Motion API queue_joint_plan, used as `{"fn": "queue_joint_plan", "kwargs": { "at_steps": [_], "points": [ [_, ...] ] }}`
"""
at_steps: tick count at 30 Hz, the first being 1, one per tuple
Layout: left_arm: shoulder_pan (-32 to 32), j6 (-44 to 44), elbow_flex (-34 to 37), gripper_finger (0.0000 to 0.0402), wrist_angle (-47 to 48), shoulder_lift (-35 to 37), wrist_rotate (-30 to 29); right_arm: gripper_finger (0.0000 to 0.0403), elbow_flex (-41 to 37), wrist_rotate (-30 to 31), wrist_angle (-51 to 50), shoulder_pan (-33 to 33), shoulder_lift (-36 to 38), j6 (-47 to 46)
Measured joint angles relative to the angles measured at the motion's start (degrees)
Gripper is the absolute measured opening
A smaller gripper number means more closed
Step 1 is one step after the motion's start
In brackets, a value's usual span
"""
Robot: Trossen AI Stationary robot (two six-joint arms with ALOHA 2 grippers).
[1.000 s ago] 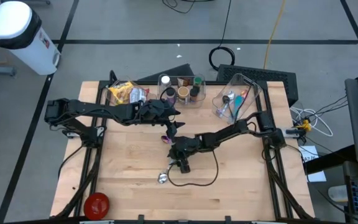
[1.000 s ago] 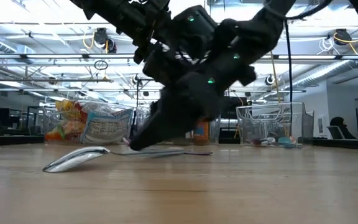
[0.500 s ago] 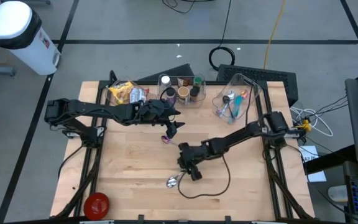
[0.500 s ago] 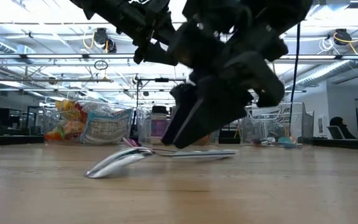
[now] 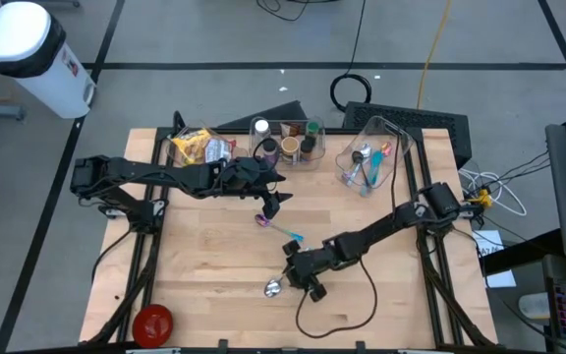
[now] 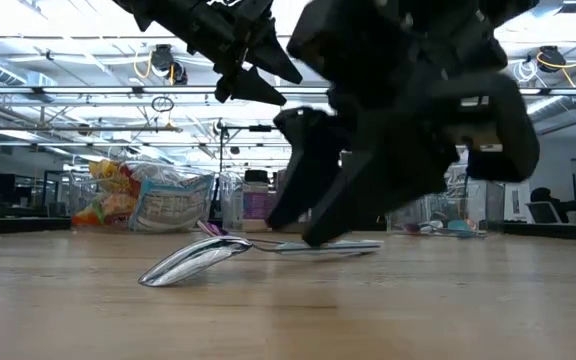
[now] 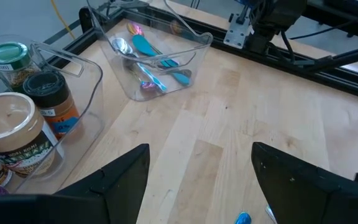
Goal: Pick & Place Food Item
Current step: Put the white patterned spoon into the right transparent bin
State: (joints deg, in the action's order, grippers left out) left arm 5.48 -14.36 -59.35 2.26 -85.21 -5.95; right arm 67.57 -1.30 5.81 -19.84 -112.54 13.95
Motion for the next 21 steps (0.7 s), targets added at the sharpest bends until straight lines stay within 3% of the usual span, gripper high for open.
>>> {"fn": "queue_joint_plan", "kwargs": {
  "at_steps": [16, 21],
  "points": [
    [0.0, 0.0, 0.0, 0.0285, 0.0, 0.0, 0.0, 0.0191, -0.3, -0.8, 6.7, 3.7, -6.8, -2.3],
    [0.0, 0.0, 0.0, 0.0285, 0.0, 0.0, 0.0, 0.0164, -0.3, -1.5, 5.7, 4.1, -6.9, -2.9]
  ]
}}
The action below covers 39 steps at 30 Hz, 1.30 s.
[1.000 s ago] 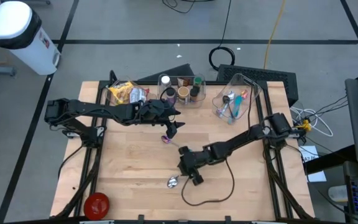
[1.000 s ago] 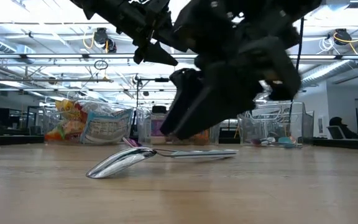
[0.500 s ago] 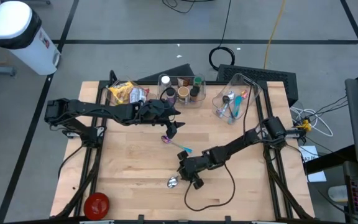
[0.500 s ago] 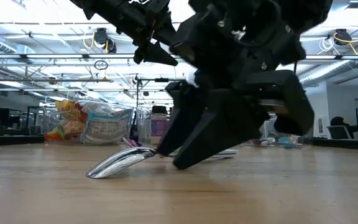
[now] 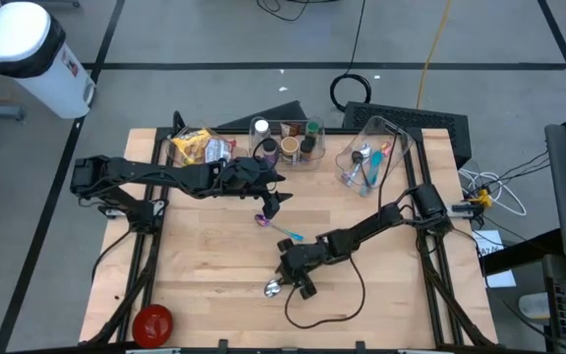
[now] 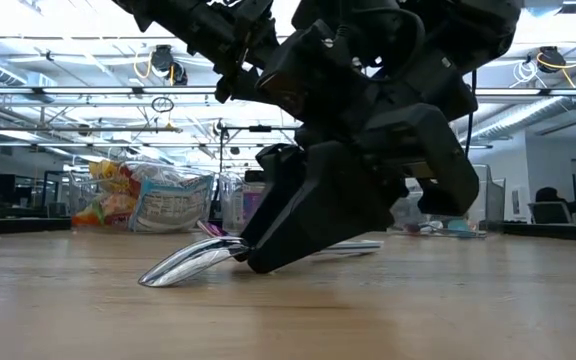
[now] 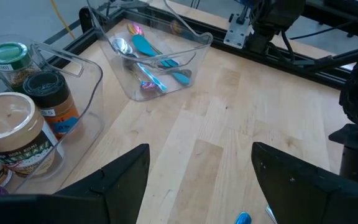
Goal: Pick & Place Food Item
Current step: Put the white patterned spoon into the right transparent bin
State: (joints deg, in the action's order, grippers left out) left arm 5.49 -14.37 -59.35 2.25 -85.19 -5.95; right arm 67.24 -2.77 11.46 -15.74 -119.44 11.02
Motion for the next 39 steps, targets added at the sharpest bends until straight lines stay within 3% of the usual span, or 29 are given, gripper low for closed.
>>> {"fn": "queue_joint_plan", "kwargs": {
  "at_steps": [14, 22, 31, 39],
  "points": [
    [0.0, 0.0, 0.0, 0.0285, 0.0, 0.0, 0.0, 0.0014, -0.1, -1.8, -0.8, 0.4, -0.1, 2.3],
    [0.0, 0.0, 0.0, 0.0285, 0.0, 0.0, 0.0, 0.0008, -0.3, -1.3, -3.2, 0.3, 2.7, 3.2],
    [0.0, 0.0, 0.0, 0.0285, 0.0, 0.0, 0.0, 0.0005, -0.7, -1.6, -15.2, -1.7, 15.8, 1.8],
    [0.0, 0.0, 0.0, 0.0285, 0.0, 0.0, 0.0, 0.0005, -15.7, -1.0, -6.7, -1.2, 32.7, -0.8]
  ]
}}
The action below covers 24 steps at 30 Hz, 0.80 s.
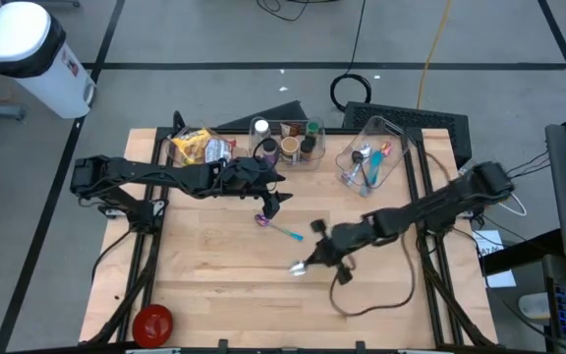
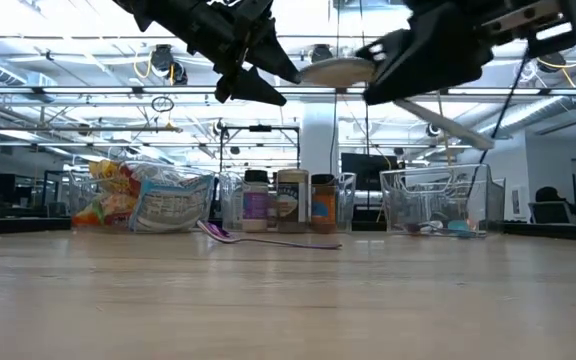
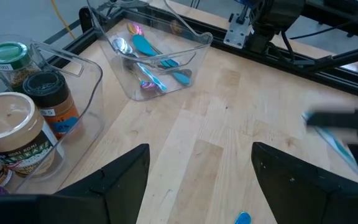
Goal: Pick & Place Food Item
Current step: Put the white patterned spoon into the right transparent bin
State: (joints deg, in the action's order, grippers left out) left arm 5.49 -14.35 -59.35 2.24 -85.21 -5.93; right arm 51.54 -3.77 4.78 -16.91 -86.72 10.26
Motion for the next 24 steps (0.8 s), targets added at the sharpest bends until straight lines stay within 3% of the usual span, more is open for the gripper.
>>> {"fn": "queue_joint_plan", "kwargs": {
  "at_steps": [7, 12, 16, 24],
  "points": [
    [0.0, 0.0, 0.0, 0.0285, 0.0, 0.0, 0.0, 0.0005, -14.6, 7.0, 9.3, 1.8, 19.5, -2.4],
    [0.0, 0.0, 0.0, 0.0285, 0.0, 0.0, 0.0, 0.0005, -24.0, 8.5, 22.5, 3.8, 30.3, -3.4],
    [0.0, 0.0, 0.0, 0.0285, 0.0, 0.0, 0.0, 0.0005, -30.6, 10.2, 34.4, 7.0, 35.6, -3.5],
    [0.0, 0.0, 0.0, 0.0285, 0.0, 0.0, 0.0, 0.0007, -40.8, 25.8, 53.1, 16.7, 38.2, -1.3]
  ]
}}
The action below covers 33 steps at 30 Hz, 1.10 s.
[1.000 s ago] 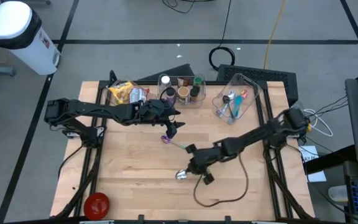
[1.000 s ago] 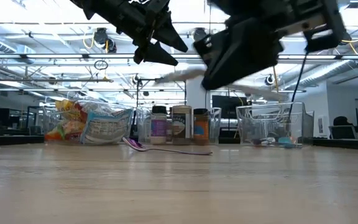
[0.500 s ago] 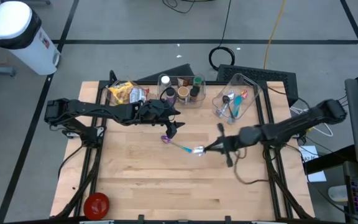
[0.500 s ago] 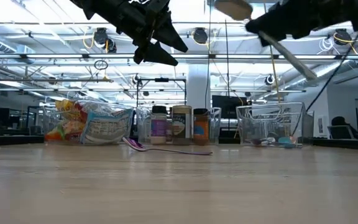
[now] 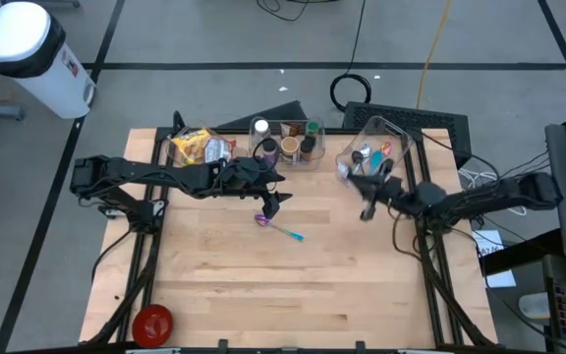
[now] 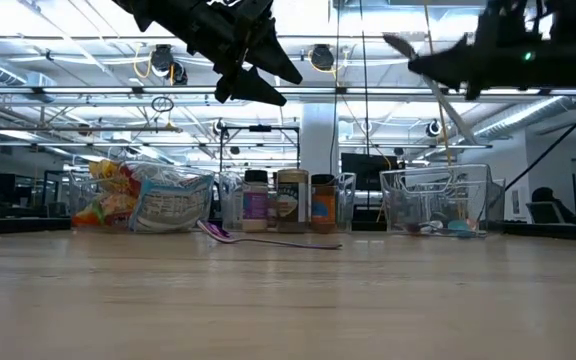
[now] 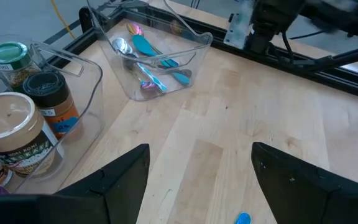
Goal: Pick & Place Food Item
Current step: Put the white patterned spoon into the right transparent bin
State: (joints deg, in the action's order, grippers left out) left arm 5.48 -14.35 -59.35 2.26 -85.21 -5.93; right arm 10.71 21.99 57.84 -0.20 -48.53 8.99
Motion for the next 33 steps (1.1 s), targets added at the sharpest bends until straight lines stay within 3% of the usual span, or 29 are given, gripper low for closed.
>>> {"fn": "queue_joint_plan", "kwargs": {
  "at_steps": [8, 17, 24, 33],
  "points": [
    [0.0, 0.0, 0.0, 0.0285, 0.0, 0.0, 0.0, 0.0011, -4.4, 11.1, 6.4, 13.3, -2.3, -1.1],
    [0.0, 0.0, 0.0, 0.0285, 0.0, 0.0, 0.0, 0.0013, -4.7, 11.0, 8.6, 25.4, -7.6, -11.7],
    [0.0, 0.0, 0.0, 0.0285, 0.0, 0.0, 0.0, 0.0019, -4.7, 11.0, 7.2, 28.2, -14.2, -23.3],
    [0.0, 0.0, 0.0, 0.0285, 0.0, 0.0, 0.0, 0.0030, -4.7, 11.2, 6.7, 29.9, -17.4, -21.6]
  ]
}}
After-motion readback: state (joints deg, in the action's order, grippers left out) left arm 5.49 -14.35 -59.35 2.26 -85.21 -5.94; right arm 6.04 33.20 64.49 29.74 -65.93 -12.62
